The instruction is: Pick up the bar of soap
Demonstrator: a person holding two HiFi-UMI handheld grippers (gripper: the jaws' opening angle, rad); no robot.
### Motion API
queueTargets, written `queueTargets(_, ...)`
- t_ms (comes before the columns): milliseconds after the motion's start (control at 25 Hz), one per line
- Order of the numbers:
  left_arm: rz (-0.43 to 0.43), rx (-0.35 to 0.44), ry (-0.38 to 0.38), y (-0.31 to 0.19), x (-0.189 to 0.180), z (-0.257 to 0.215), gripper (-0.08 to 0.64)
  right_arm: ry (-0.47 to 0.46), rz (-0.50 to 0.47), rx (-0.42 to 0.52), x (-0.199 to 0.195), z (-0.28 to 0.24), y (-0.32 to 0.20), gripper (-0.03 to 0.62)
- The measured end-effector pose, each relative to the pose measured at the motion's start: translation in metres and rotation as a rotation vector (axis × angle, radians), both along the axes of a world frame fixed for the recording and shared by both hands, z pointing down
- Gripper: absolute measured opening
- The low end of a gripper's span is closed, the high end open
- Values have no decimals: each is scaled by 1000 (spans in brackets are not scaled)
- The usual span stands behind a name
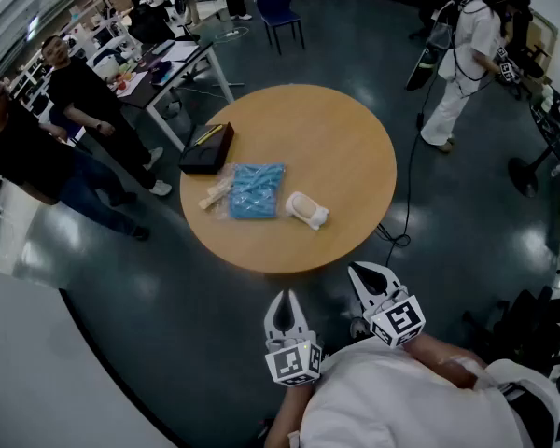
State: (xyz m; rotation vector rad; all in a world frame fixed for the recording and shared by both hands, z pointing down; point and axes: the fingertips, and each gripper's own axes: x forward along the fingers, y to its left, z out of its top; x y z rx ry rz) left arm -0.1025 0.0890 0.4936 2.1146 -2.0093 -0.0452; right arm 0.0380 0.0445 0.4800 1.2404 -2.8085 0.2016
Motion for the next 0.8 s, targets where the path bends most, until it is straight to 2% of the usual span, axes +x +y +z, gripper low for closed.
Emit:
queueTargets(440,-48,-5,2,-2,25,1,6,14,-64,18,16,-1,-5,14)
queueTargets(800,-106,-47,8,-1,44,13,6,-18,-122,-20,26,7,-13,14)
